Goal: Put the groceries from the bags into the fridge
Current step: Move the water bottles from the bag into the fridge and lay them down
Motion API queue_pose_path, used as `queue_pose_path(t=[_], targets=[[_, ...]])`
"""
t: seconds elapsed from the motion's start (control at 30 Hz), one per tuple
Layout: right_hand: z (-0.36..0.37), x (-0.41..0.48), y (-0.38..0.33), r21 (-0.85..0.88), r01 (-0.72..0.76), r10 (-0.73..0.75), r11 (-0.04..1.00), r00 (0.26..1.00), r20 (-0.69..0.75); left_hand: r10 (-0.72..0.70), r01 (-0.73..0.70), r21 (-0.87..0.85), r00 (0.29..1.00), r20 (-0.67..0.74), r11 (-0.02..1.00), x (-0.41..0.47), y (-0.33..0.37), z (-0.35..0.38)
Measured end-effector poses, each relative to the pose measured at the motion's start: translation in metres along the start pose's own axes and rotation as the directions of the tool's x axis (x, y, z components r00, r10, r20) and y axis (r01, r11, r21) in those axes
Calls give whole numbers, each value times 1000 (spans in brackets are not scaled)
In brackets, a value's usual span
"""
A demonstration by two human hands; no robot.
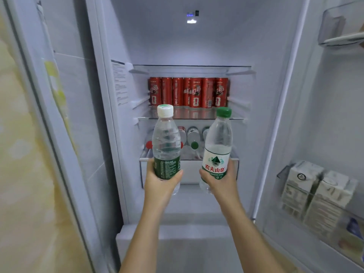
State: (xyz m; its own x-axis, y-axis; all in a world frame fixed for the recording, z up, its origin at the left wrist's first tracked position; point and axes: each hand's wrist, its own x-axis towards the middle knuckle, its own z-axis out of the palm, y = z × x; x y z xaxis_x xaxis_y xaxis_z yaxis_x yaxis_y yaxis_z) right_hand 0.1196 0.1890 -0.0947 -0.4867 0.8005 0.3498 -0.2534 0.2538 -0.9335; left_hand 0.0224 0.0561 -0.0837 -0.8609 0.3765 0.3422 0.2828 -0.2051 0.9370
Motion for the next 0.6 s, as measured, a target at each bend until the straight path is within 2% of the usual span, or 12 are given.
queue_pose_path(t=[0.4,0.6], targets=[[8,66,121,-164,-193,205,967,977,62,-216,217,133,976,-22,967,50,-116,44],[15,72,155,-239,-231,244,943,969,27,-310,305,188,951,-1,934,71,-154,46]])
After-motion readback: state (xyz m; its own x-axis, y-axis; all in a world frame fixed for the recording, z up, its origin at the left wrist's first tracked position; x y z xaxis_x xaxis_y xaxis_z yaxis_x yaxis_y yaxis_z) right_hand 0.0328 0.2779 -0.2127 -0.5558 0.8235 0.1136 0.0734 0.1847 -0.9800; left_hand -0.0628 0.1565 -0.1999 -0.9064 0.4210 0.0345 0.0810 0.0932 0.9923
